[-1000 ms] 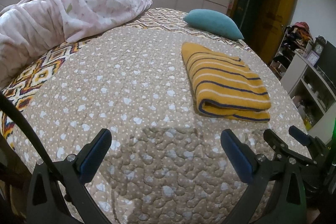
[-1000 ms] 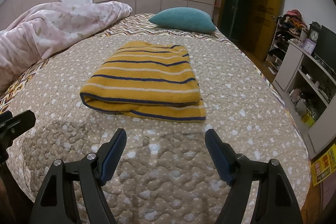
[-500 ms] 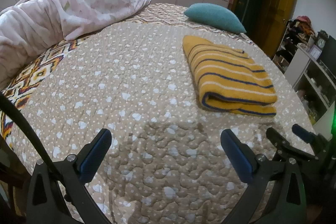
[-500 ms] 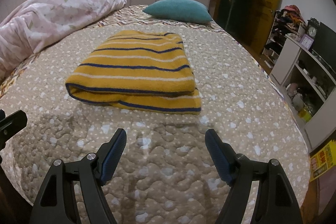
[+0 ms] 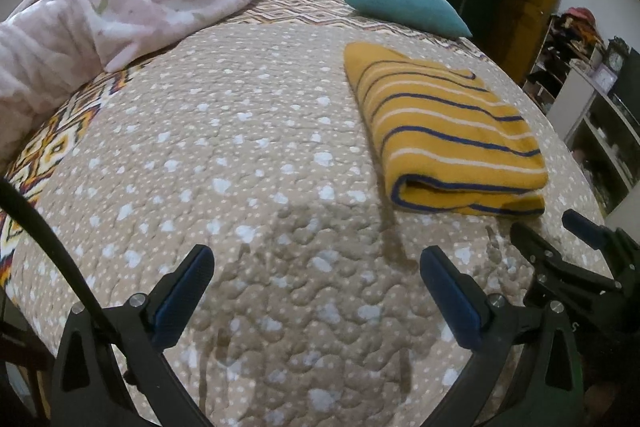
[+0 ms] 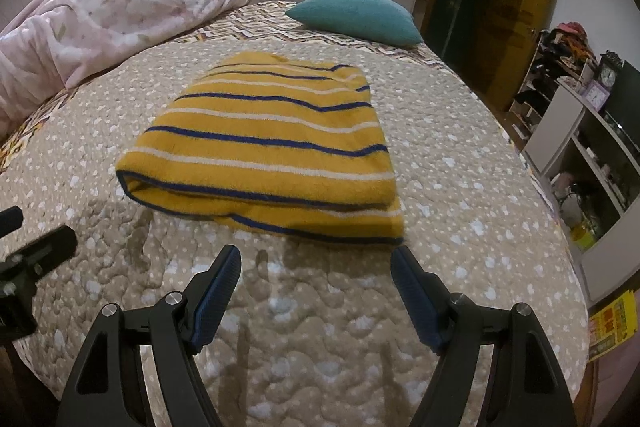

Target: Fold small clothes

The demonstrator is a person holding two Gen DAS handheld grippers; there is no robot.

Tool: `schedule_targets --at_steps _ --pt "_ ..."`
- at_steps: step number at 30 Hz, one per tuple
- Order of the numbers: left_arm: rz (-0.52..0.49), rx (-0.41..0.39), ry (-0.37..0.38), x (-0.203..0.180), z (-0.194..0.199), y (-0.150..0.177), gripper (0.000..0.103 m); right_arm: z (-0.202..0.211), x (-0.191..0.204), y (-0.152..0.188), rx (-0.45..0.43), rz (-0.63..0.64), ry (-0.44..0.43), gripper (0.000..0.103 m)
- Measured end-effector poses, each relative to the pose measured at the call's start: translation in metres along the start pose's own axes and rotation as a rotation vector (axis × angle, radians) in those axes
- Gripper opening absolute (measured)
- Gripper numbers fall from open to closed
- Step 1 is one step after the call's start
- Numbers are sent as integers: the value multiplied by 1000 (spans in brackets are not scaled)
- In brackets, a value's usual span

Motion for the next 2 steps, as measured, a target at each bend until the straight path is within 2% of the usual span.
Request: schedule_targets --at_steps 2 --pt "12 10 12 0 -4 -5 103 -3 -3 -3 5 -3 -10 81"
Point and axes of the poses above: each gripper's, at about its wrist camera, not at the fingertips, and z roughly against the way its jaws point, x to its left, y to its underside, the point moved 4 cm from there along -z, roughly the way its jaws point, and after that the axes turned 10 degrees about x, right-handed, at the moved point
